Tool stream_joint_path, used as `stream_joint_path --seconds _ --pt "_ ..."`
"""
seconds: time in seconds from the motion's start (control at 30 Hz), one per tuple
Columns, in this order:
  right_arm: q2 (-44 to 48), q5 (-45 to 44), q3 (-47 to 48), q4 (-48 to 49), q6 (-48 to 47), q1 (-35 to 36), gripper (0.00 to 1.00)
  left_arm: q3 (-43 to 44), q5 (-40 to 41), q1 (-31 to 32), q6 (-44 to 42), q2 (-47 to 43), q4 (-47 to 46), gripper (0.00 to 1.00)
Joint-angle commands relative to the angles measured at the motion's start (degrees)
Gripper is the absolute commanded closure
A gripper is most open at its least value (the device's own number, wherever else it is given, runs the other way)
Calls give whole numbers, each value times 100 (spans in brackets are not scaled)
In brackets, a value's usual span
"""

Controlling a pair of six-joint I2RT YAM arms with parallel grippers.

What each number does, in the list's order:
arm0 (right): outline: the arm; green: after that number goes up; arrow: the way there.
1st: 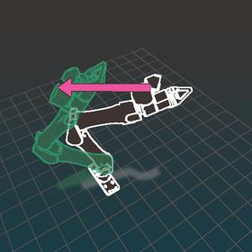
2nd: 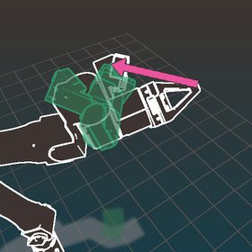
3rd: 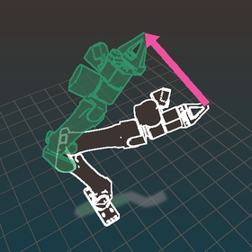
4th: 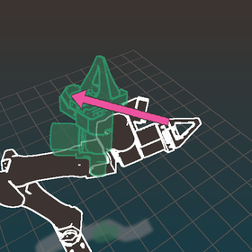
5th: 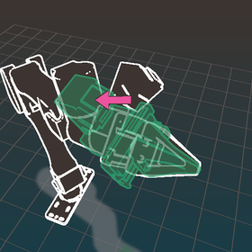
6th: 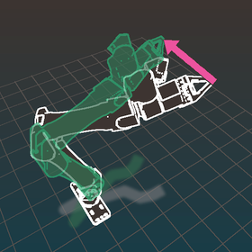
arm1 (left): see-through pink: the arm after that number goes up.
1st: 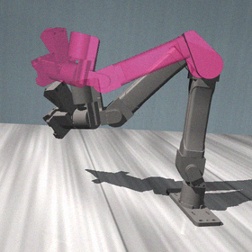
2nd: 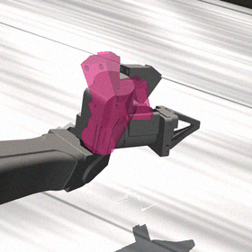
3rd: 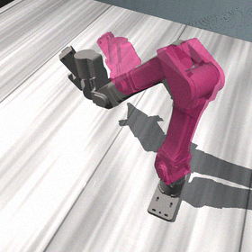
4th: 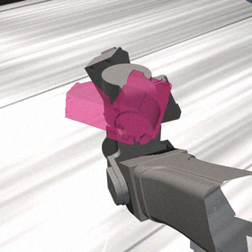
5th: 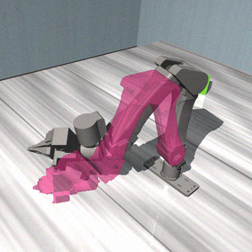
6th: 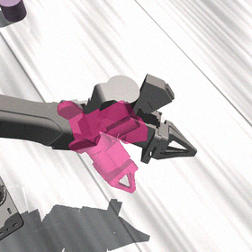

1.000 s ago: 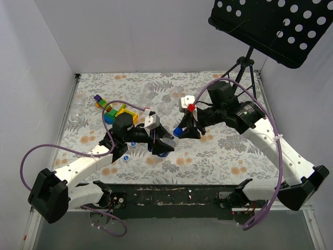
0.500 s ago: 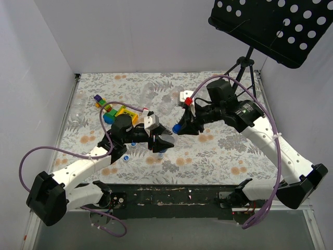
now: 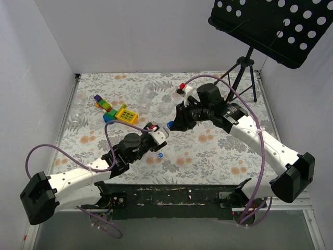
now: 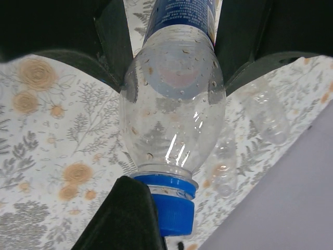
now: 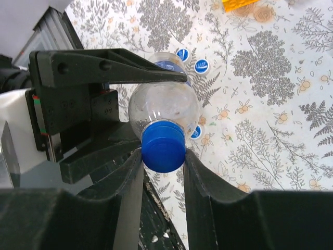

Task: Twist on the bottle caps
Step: Screw the bottle cap onto the plastic bottle.

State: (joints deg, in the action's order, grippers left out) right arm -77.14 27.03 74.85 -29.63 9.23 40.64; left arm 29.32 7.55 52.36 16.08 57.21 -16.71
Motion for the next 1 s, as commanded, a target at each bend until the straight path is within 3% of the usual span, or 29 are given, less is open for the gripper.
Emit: stream_joint_path --seconds 0.0,0.13,0.2,0.3,0.43,0.63,0.8,0.97 --pt "50 101 29 264 562 93 88 144 1189 46 -545 -166 -562 76" --pt "252 75 284 72 72 75 45 389 4 -260 -123 -184 104 75" --pt "366 57 477 -174 -393 67 34 574 -751 -585 236 -149 430 75" --pt "612 145 645 -613 -1474 67 23 908 -2648 -1296 842 -17 782 75" --pt "972 251 575 -878 -2626 67 20 1268 -4425 -1869 1248 307 1099 75" --pt "1351 759 478 -1141 -4226 67 21 1533 -6413 -2098 1495 651 1275 75" --pt "1264 1102 662 -1387 -4877 67 23 1568 -7153 -2107 1556 783 1240 75" --pt "912 1507 987 -1713 -5160 75 27 1559 -7391 -2107 1592 827 1188 75"
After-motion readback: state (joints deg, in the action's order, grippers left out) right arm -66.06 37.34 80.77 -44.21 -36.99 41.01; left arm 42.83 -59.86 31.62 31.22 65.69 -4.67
